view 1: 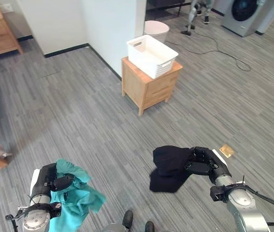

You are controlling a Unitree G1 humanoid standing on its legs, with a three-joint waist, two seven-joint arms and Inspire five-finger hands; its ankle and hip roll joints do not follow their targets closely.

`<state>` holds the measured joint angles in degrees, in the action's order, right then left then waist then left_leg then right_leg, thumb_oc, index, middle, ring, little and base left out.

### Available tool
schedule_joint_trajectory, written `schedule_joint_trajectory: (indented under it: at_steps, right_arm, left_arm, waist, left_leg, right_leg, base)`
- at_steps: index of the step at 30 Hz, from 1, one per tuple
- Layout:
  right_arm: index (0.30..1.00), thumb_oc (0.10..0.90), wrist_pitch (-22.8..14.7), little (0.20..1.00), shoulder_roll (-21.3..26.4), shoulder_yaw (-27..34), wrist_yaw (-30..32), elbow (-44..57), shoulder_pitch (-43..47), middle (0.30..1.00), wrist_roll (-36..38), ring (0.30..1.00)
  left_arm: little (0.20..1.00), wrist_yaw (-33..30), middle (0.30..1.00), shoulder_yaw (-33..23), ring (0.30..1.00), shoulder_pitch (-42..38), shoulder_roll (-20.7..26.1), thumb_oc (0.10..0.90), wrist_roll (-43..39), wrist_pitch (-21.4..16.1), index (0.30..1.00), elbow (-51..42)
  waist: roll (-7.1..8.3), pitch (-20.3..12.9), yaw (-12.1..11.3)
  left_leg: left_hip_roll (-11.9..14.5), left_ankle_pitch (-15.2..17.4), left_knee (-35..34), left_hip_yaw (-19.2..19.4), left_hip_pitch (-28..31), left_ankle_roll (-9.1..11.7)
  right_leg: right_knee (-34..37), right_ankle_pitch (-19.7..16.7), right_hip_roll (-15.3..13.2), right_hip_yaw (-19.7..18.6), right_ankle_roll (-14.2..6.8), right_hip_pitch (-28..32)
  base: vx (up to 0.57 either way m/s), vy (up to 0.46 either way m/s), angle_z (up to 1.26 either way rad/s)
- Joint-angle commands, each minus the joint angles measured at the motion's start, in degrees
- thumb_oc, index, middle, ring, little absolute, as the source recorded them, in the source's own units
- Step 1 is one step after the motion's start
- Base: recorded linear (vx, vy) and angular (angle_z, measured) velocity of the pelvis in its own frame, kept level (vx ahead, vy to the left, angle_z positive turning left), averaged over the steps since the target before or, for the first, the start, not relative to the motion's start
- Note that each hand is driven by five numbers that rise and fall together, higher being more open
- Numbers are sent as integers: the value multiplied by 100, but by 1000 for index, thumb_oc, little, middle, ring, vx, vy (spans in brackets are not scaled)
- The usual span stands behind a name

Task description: Pick up bed clothes into laundry basket.

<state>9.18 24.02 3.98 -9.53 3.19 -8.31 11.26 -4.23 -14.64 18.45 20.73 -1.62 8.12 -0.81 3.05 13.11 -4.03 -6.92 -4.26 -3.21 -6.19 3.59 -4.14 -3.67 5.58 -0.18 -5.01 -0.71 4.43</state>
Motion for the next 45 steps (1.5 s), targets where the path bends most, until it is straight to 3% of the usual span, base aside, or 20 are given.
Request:
schedule_joint_trajectory:
  at_steps: [1,7,8,9,17,28,30,31,32,34,35,36,37,40,43,45]
  right_arm:
    - [300,400,-545,300,344,246,89,464,409,300,45,300]
    - [300,400,-561,300,238,198,106,426,250,300,97,300]
    - [300,400,-540,300,200,337,444,-639,328,300,364,300]
    - [300,400,-539,300,199,336,443,-638,326,300,363,300]
    - [300,400,-539,300,309,110,477,-603,954,300,458,300]
    - [300,400,-638,300,433,-92,591,-507,1701,300,544,300]
    - [300,400,-615,300,434,-53,553,-490,1644,300,467,300]
    - [300,400,-573,300,459,69,473,-381,1514,300,287,300]
    - [300,400,-567,300,458,71,470,-374,1508,300,284,300]
    - [300,400,-567,300,434,125,444,-300,1413,300,180,300]
    - [300,400,-562,300,400,171,435,-321,1341,300,141,300]
    - [300,400,-551,300,362,279,426,-383,1194,300,146,300]
    - [300,400,-550,300,368,282,421,-379,1186,300,147,300]
    - [300,400,-587,300,452,516,476,-434,965,300,284,300]
    - [300,400,-626,300,493,635,610,-428,881,300,358,300]
    - [300,400,-632,300,502,733,652,-339,819,300,306,300]
  left_arm:
    - [300,-16,300,-29,300,-326,429,400,182,-562,300,-475]
    - [300,-3,300,141,300,-549,458,400,199,-622,300,-506]
    - [300,76,300,330,300,-1166,706,400,-95,-604,300,445]
    - [300,77,300,329,300,-1162,705,400,-93,-602,300,441]
    - [300,-34,300,228,300,-1125,670,400,-134,-578,300,470]
    - [300,-266,300,-252,300,-1207,1240,400,-104,-633,300,228]
    - [300,-305,300,-353,300,-1215,1304,400,-97,-647,300,231]
    - [300,-312,300,-489,300,-1174,1351,400,-70,-611,300,296]
    - [300,-312,300,-488,300,-1172,1350,400,-69,-610,300,298]
    - [300,-347,300,-541,300,-1158,1408,400,31,-547,300,370]
    - [300,-358,300,-512,300,-1185,1428,400,86,-522,300,392]
    - [300,-363,300,-486,300,-1213,1415,400,88,-525,300,350]
    - [300,-361,300,-484,300,-1209,1409,400,86,-523,300,348]
    - [300,-319,300,-508,300,-1243,1330,400,-64,-572,300,215]
    - [300,-360,300,-462,300,-1499,1393,400,-63,-573,300,321]
    - [300,-372,300,-408,300,-1659,1432,400,8,-570,300,320]
  waist:
    - [43,-820,76]
    - [-1,-850,162]
    - [-75,-866,269]
    - [-75,-861,273]
    - [-9,-834,43]
    - [115,-783,-371]
    - [80,-760,-424]
    - [8,-703,-403]
    - [15,-720,-404]
    - [-102,-573,-322]
    - [-153,-503,-246]
    - [-238,-397,-61]
    - [-252,-401,-53]
    - [-312,-417,256]
    - [-289,-454,582]
    - [-310,-536,728]
  left_leg:
    - [10,245,135,-442,5,57]
    - [66,244,33,-306,94,63]
    - [286,26,-78,206,-308,304]
    - [285,24,-84,202,-298,304]
    - [245,204,133,121,-247,250]
    - [144,397,343,114,-485,138]
    - [106,449,370,71,-473,79]
    - [68,518,366,-6,-366,-26]
    - [63,563,349,-12,-345,-30]
    - [88,644,376,-26,-215,-111]
    - [88,701,411,-66,-116,-146]
    - [118,664,440,-228,180,-145]
    - [133,682,410,-244,209,-141]
    - [90,852,370,-609,838,-71]
    - [124,1042,279,-932,1407,81]
    - [251,1125,239,-1062,1746,162]
  right_leg:
    - [270,-826,89,177,-234,-223]
    - [299,-856,116,58,-260,-221]
    - [622,-862,-157,784,-270,-210]
    - [627,-863,-157,788,-270,-200]
    - [665,-838,-223,863,-262,-21]
    - [611,-860,-340,830,-426,-121]
    - [260,-744,-406,864,-460,-190]
    - [-664,-828,-453,924,-538,-497]
    - [-734,-746,-461,914,-547,-518]
    - [-1878,-1183,-518,915,-664,-1021]
    - [-2391,-1270,-475,833,-694,-1329]
    - [-2543,-1260,-194,716,-670,-1903]
    - [-2573,-1221,-187,730,-665,-1900]
    - [-1584,-1206,1,807,-562,-2349]
    - [-14,-1630,82,849,-646,-2591]
    - [558,-1938,45,1256,-710,-2551]
  base:
    - [30,8,-28]
    - [22,1,-21]
    - [30,3,-9]
    - [41,12,0]
    - [40,32,3]
    - [45,71,0]
    - [77,158,0]
    - [117,178,-2]
    - [96,201,7]
    - [97,178,12]
    - [297,236,1]
    - [264,155,9]
    - [341,117,25]
    - [401,43,39]
    - [524,-26,60]
    - [535,-66,74]
